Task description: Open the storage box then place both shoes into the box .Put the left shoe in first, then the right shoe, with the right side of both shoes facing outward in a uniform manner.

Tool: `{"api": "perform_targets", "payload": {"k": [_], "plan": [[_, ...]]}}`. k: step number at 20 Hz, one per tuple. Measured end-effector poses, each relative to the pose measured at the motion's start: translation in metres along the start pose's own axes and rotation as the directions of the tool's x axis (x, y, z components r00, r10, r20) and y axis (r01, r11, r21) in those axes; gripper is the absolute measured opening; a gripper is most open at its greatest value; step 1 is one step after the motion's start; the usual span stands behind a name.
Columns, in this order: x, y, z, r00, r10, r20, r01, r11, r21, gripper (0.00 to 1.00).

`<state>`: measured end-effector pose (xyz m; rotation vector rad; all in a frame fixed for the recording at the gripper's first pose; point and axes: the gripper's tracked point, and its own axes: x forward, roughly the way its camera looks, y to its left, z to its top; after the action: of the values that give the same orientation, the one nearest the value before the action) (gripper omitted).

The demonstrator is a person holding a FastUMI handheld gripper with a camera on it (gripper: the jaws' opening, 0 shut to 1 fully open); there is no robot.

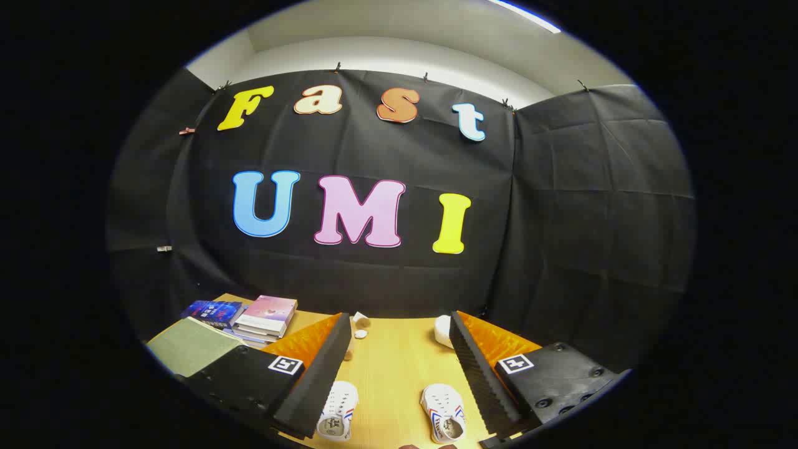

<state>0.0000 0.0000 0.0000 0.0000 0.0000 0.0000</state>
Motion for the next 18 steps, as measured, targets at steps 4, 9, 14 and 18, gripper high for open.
{"api": "perform_targets", "payload": {"k": [4,9,14,18], "plan": [[0.003,-0.001,-0.008,1.0,0.012,-0.017,-0.012,1.0,-0.003,0.97],[0.009,0.003,-0.011,0.999,0.04,-0.02,-0.04,0.999,0.001,0.97],[0.016,0.005,-0.018,0.997,0.063,-0.04,-0.062,0.998,0.022,0.97],[0.022,0.005,-0.02,0.996,0.071,-0.048,-0.07,0.997,0.023,0.97]]}}
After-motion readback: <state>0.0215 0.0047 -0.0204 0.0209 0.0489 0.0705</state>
